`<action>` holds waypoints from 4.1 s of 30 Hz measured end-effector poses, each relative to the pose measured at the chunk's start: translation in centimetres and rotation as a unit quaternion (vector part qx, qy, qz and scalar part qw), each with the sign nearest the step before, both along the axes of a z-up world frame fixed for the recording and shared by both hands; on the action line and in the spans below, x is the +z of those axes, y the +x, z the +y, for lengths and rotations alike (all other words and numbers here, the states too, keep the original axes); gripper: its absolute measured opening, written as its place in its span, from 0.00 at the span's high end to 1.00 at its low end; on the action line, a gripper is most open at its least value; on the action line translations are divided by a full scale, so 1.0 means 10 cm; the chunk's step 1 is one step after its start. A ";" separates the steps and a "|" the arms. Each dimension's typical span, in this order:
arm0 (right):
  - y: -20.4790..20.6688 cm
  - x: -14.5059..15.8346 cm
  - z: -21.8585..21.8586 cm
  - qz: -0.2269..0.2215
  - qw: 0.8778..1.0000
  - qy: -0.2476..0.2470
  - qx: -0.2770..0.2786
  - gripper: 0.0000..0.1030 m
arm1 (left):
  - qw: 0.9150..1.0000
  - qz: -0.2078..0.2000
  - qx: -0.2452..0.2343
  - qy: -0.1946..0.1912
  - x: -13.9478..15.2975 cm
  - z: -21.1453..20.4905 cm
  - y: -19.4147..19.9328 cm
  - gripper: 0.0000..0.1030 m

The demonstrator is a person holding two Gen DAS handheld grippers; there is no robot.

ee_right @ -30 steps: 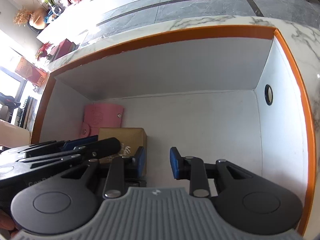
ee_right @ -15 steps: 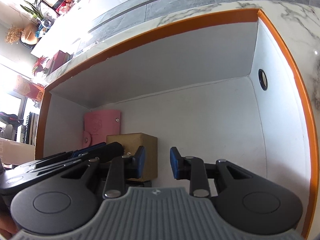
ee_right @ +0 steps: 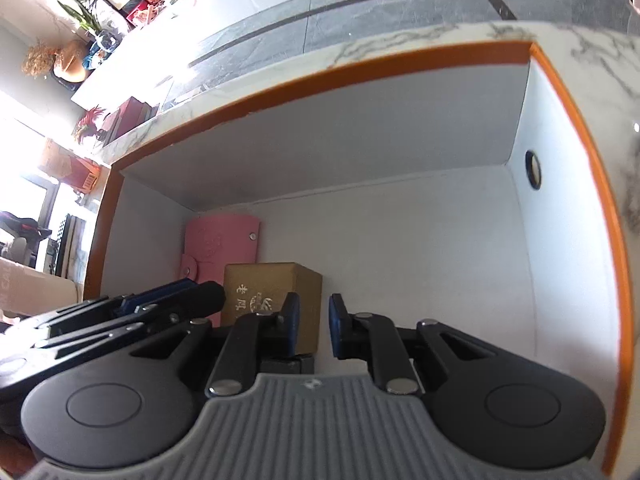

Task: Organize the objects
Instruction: 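Lower brown cardboard box into orange box beside wallet and open left gripper, then move right gripper to yellow tape measure while left reaches white lotion tube, then grasp yellow tape measure with right gripper while left grasps white lotion tube, then carry tape measure and lotion tube over orange box with both grippers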

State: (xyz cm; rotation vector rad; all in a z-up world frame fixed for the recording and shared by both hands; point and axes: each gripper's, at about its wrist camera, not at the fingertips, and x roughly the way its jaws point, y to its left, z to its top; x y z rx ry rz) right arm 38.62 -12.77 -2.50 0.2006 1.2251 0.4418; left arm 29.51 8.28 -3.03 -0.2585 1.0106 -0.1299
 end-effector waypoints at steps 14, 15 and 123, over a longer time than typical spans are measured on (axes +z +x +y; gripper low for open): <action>-1.42 0.69 -0.61 -0.114 0.992 0.025 0.051 0.78 | 0.994 -0.049 -0.092 -0.030 0.49 -0.51 -1.18 0.71; -1.53 0.69 -0.66 -0.118 0.992 0.017 0.050 0.77 | 0.994 -0.041 -0.094 -0.037 0.46 -0.52 -1.26 0.70; -1.78 1.01 -0.41 -0.244 0.967 -0.032 0.071 0.48 | 0.990 -0.129 -0.052 0.006 1.07 -0.47 -1.25 0.89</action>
